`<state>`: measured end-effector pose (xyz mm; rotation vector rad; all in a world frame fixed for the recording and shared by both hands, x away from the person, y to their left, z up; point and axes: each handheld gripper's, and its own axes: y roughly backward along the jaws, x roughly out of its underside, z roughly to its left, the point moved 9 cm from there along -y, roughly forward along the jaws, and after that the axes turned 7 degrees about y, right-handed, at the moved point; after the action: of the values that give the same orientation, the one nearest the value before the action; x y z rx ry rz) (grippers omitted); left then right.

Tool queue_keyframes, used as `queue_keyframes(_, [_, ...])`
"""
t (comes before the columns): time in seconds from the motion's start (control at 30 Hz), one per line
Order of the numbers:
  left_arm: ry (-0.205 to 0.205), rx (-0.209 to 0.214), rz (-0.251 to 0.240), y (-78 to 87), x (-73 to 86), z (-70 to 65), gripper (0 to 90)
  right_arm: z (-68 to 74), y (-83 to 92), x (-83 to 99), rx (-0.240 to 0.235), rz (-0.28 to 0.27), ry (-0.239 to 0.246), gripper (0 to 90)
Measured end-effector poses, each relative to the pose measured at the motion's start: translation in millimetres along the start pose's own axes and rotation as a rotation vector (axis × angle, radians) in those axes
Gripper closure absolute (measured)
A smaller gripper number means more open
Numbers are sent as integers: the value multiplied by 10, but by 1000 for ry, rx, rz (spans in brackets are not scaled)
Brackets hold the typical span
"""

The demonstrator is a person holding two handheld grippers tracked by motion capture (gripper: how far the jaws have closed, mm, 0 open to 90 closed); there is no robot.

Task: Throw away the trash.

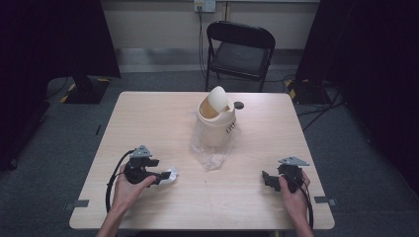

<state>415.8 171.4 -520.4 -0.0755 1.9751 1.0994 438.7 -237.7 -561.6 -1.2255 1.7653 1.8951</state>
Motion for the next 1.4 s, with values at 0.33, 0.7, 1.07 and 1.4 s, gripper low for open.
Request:
queue_keyframes(0.33, [-21,-41,49,-112,135,-12,411,1,1,0,1,0,0,112])
queue_keyframes(0.7, [18,-34,85,-185,234,68,479,0,0,0,1,-1,1,112])
queue_keyframes(1.07, [36,-27,43,-188,183,60,819,0,0,0,0,-1,1,112])
queue_keyframes(1.4, [70,9,-39,-106,78,17,834,0,1,0,0,-1,2,112])
